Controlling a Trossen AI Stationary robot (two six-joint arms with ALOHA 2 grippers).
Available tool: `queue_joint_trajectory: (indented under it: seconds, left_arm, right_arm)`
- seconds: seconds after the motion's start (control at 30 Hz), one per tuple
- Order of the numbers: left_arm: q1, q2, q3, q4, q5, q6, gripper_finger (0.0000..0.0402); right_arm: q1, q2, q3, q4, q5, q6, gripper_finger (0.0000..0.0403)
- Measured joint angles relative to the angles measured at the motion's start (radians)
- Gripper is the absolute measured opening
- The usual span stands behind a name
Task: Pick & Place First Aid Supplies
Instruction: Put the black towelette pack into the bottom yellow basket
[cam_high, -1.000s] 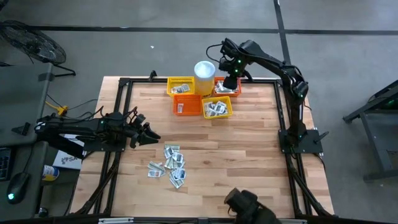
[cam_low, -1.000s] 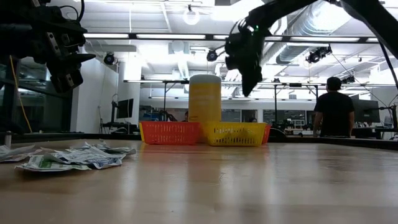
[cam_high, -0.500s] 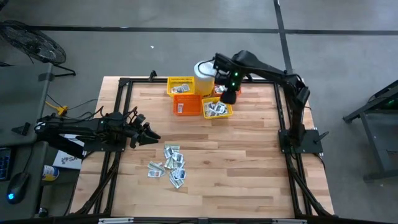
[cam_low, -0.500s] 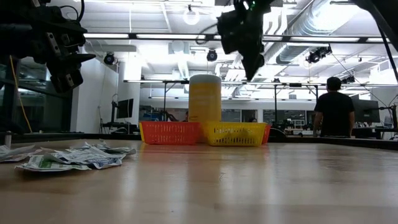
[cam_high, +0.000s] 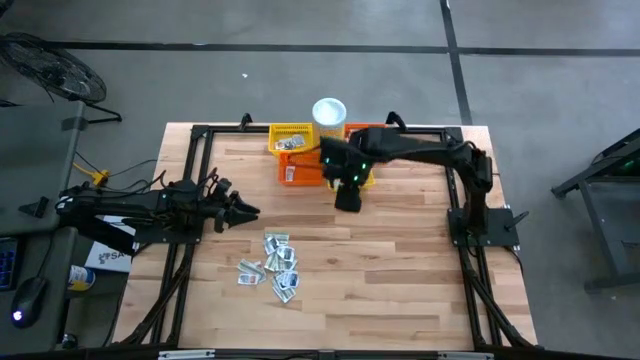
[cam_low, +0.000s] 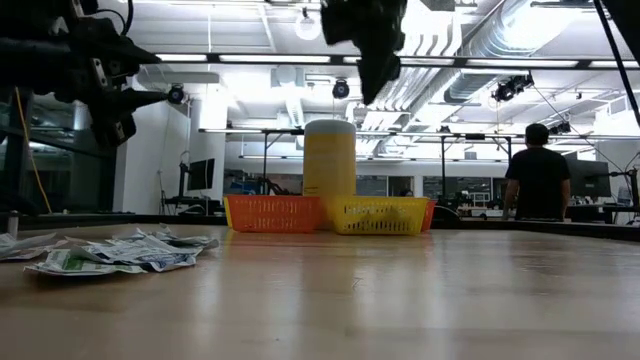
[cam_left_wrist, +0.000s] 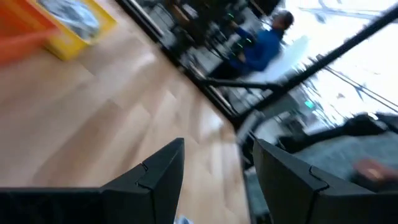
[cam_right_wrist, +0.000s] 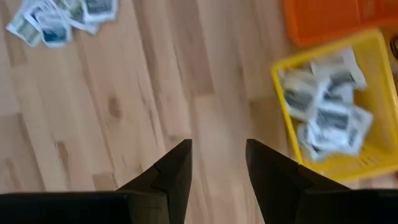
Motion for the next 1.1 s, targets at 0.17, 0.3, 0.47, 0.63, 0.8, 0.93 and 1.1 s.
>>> queue_joint_trajectory:
  seconds: [0.17, 0.3, 0.47, 0.63, 0.8, 0.93, 1.1]
  left_arm:
    - [0.000, 0.000, 0.000, -0.013, -0.044, 0.000, 0.0191]
    - [0.000, 0.000, 0.000, -0.022, -0.044, 0.000, 0.0191]
    - [0.000, 0.001, 0.000, -0.021, -0.045, 0.000, 0.0191]
    - [0.000, 0.001, 0.000, -0.022, -0.040, -0.001, 0.0191]
    - [0.000, 0.001, 0.000, -0.048, -0.004, -0.001, 0.0191]
    - [-0.001, 0.001, 0.000, -0.102, 0.037, 0.000, 0.0191]
    - [-0.001, 0.001, 0.000, -0.121, 0.051, -0.001, 0.0191]
  right_arm:
    - [0.107, 0.000, 0.000, 0.076, 0.083, 0.092, 0.0144]
    - [0.178, 0.002, 0.000, 0.092, 0.138, 0.178, 0.0144]
    - [0.266, 0.005, 0.000, 0.148, 0.204, 0.256, 0.0144]
    - [0.324, 0.005, 0.000, 0.232, 0.249, 0.294, 0.0144]
    - [0.332, 0.005, 0.000, 0.240, 0.252, 0.319, 0.0137]
    - [0.346, 0.005, 0.000, 0.243, 0.264, 0.323, 0.0127]
    - [0.364, -0.015, -0.126, 0.395, 0.242, 0.327, 0.0116]
